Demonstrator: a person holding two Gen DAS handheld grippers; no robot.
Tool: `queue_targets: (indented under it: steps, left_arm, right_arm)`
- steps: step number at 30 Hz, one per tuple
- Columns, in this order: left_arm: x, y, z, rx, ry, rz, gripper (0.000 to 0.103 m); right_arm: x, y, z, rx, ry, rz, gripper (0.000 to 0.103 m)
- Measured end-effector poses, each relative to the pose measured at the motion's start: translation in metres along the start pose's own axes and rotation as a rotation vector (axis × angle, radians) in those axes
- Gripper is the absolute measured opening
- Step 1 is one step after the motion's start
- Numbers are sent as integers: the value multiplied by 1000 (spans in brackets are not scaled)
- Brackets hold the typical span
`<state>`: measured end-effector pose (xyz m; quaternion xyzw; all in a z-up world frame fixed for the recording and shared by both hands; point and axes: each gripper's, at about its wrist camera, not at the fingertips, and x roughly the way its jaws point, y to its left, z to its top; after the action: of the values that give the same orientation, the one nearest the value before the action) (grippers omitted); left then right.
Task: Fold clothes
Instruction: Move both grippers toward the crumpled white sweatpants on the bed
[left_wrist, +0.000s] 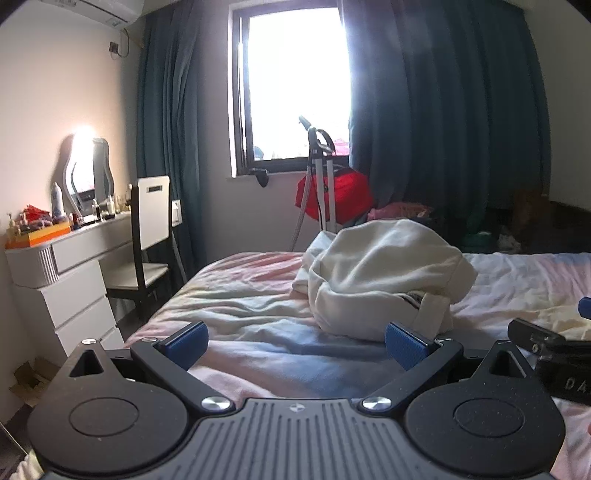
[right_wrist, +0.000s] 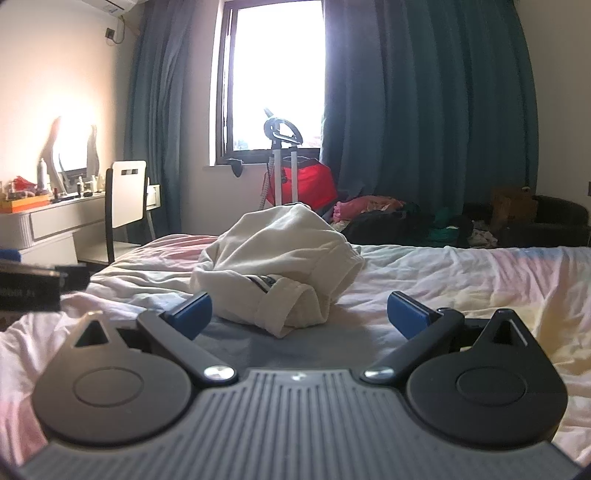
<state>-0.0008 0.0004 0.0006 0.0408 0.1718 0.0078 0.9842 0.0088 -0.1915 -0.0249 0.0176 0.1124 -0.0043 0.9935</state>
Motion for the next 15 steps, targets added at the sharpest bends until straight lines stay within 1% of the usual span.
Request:
queue_targets:
  steps: [11, 15]
  left_arm:
    - [-12, 6, 4, 14, -52, -11, 103]
    - [-15, 10, 5, 7, -59, -19, 103]
  right_arm:
    - [-12, 17, 3, -64, -35, -46, 103]
    - [-17, 15, 8, -23, -43, -52, 103]
